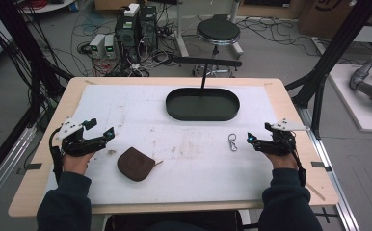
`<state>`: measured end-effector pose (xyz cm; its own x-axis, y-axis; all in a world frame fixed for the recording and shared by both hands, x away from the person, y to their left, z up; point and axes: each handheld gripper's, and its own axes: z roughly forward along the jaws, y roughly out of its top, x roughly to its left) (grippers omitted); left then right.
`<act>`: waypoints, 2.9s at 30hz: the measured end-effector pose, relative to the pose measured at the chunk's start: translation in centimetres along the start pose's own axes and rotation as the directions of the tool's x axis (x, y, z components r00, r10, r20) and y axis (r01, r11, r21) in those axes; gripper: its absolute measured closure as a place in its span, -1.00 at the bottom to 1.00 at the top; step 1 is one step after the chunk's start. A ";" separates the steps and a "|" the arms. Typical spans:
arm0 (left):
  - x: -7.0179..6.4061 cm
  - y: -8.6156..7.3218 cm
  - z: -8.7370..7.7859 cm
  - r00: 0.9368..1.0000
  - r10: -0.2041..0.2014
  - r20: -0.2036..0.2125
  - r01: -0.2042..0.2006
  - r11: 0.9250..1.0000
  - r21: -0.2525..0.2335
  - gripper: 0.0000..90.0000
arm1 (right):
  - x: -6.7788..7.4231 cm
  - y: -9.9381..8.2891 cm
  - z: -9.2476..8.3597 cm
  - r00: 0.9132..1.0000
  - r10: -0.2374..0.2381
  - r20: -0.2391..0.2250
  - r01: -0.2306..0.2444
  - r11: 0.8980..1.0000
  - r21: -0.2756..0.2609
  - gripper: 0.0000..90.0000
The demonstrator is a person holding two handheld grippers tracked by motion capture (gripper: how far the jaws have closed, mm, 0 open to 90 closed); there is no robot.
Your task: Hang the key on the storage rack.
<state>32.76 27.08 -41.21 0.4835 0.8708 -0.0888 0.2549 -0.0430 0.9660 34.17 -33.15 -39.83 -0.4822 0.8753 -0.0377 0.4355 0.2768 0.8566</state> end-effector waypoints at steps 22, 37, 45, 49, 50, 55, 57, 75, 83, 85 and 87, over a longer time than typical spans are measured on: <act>0.0 -0.1 0.3 1.000 -0.002 -0.005 0.002 1.000 0.005 -0.57 | 1.0 0.2 0.8 0.999 -0.027 -0.020 0.028 0.999 0.018 -0.44; 0.0 -0.1 0.2 1.000 -0.001 -0.015 0.002 1.000 0.002 -0.57 | 2.1 0.4 3.8 0.999 0.023 -0.040 -0.018 0.992 0.121 -0.33; -0.1 -0.3 0.1 1.000 -0.008 -0.018 0.008 1.000 0.008 -0.57 | 2.6 -0.3 6.0 0.993 0.045 -0.110 -0.021 0.978 0.208 -0.13; 0.0 -0.3 0.2 1.000 -0.011 -0.021 0.011 1.000 0.010 -0.57 | 2.4 -0.6 7.5 0.988 0.070 -0.137 -0.032 0.966 0.257 0.10; 0.0 -0.3 0.2 1.000 -0.011 -0.021 0.011 1.000 0.010 -0.57 | 2.4 -0.6 7.5 0.988 0.070 -0.137 -0.032 0.966 0.257 0.10; 0.1 -0.4 0.2 1.000 -0.012 -0.022 0.013 1.000 0.018 -0.57 | 2.1 -0.4 7.4 0.988 0.044 -0.147 -0.005 0.966 0.259 0.38; 0.1 -0.5 0.3 1.000 -0.016 -0.020 0.016 1.000 0.024 -0.57 | 2.2 -0.4 7.4 0.987 0.035 -0.156 0.008 0.964 0.264 0.44; 0.4 -0.6 0.4 0.999 -0.031 -0.031 0.032 0.999 0.031 -0.57 | 2.3 -0.2 6.5 0.989 -0.035 -0.141 0.074 0.957 0.279 0.58; 0.4 -0.6 0.3 0.999 -0.033 -0.030 0.034 0.999 0.031 -0.57 | 2.5 -0.1 6.3 0.982 -0.090 -0.163 0.135 0.947 0.291 0.78; 0.4 -0.6 0.3 0.999 -0.033 -0.028 0.034 0.999 0.029 -0.57 | 2.6 -0.1 6.3 0.981 -0.098 -0.165 0.143 0.946 0.292 0.81; 0.4 -0.6 0.3 0.999 -0.033 -0.029 0.034 0.999 0.031 -0.57 | 2.8 -0.1 6.3 0.978 -0.116 -0.174 0.164 0.943 0.291 0.94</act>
<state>33.08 27.32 -41.87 0.4499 0.8858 -0.1137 0.2970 -0.0283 0.9545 37.59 -28.21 -43.25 -0.6541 0.7549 -0.0468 0.5529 0.5195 0.6515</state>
